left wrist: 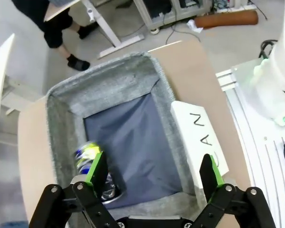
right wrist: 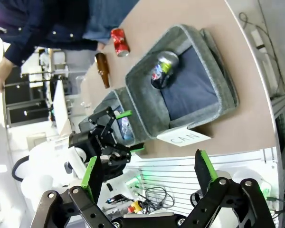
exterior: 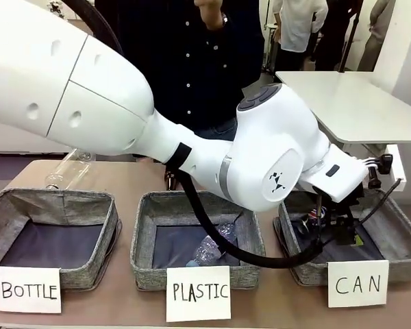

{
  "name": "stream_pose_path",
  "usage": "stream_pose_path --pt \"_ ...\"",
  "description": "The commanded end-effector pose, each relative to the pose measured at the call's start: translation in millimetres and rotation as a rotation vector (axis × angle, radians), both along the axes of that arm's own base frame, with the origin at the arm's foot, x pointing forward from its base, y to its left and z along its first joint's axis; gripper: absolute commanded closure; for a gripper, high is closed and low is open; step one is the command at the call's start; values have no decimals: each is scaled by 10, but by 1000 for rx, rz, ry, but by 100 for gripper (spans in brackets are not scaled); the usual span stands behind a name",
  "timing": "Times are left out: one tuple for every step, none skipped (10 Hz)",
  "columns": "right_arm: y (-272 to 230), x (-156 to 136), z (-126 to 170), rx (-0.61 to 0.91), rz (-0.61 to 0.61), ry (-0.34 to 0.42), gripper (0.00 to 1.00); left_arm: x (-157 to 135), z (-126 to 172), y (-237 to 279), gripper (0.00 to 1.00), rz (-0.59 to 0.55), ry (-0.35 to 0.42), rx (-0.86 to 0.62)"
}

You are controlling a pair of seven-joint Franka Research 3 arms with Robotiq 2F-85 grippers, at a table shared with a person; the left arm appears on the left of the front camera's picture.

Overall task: Sort the can waste into the basket.
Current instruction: Pick up the can waste from the table and place it in the right Fabric basket.

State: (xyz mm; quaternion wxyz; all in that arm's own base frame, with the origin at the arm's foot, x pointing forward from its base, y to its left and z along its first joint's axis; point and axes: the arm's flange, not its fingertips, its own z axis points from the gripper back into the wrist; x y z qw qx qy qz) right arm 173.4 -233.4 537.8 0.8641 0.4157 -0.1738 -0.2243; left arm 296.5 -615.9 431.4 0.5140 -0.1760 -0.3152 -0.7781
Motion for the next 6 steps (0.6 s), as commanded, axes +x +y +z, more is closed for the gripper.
stream_pose_path --pt "-8 -22 11 8 0 -12 0 -42 107 90 3 73 53 61" --pt "-8 -22 11 8 0 -12 0 -83 169 326 3 137 147 191" --pt "-8 -22 11 8 0 -12 0 -139 260 604 3 181 216 288" --pt "-8 -22 11 8 0 -12 0 -149 378 914 3 216 341 396" --pt "-8 -22 11 8 0 -12 0 -26 559 1252 3 251 419 455" --pt "-8 -22 11 8 0 -12 0 94 710 1626 3 299 498 465"
